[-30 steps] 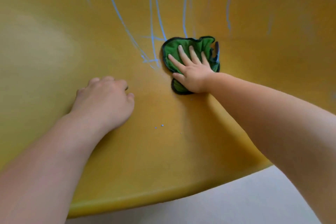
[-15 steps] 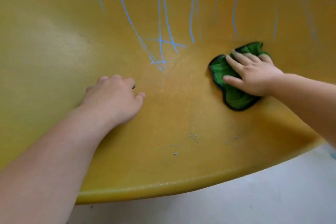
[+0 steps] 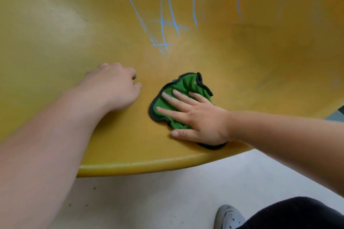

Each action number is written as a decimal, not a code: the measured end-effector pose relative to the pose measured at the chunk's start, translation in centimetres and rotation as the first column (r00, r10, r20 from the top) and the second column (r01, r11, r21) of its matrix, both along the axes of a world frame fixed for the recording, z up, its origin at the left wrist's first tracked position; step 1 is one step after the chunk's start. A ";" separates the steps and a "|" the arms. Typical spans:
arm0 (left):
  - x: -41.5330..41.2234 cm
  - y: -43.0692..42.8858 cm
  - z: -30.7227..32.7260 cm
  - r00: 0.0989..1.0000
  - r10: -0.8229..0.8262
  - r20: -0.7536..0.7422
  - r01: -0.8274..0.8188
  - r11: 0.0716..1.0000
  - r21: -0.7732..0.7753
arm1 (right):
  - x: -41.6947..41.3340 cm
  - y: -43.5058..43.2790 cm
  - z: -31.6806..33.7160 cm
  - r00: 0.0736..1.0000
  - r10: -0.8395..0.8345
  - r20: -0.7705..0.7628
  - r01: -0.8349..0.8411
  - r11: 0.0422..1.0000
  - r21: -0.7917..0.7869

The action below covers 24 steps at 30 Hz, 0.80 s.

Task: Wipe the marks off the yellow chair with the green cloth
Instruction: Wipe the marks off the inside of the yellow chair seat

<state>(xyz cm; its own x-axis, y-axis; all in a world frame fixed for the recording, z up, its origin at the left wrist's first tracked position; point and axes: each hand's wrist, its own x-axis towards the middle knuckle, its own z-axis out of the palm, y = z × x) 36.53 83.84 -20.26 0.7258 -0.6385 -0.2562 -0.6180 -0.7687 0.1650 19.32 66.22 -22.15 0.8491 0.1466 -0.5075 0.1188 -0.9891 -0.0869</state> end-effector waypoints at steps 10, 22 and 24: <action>-0.1 0.7 0.0 0.998 -0.066 0.015 0.066 0.997 -0.034 | -4.3 -12.4 5.6 0.852 -0.516 0.085 0.471 0.687 -0.553; -0.4 -0.3 -0.9 0.997 -0.073 0.038 0.075 0.997 -0.031 | -4.1 4.5 2.2 0.996 -0.030 -0.080 0.034 0.999 0.040; -0.4 -0.3 -0.9 0.997 -0.073 0.038 0.074 0.997 -0.033 | -6.3 4.9 3.4 0.995 0.029 -0.096 -0.024 0.998 0.054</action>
<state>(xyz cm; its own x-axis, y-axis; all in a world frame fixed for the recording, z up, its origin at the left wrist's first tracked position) 36.17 83.50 -21.15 0.6848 -0.6986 -0.2073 -0.6788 -0.7150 0.1673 13.00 71.08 -18.79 0.7917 0.1969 -0.5784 0.1334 -0.9795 -0.1509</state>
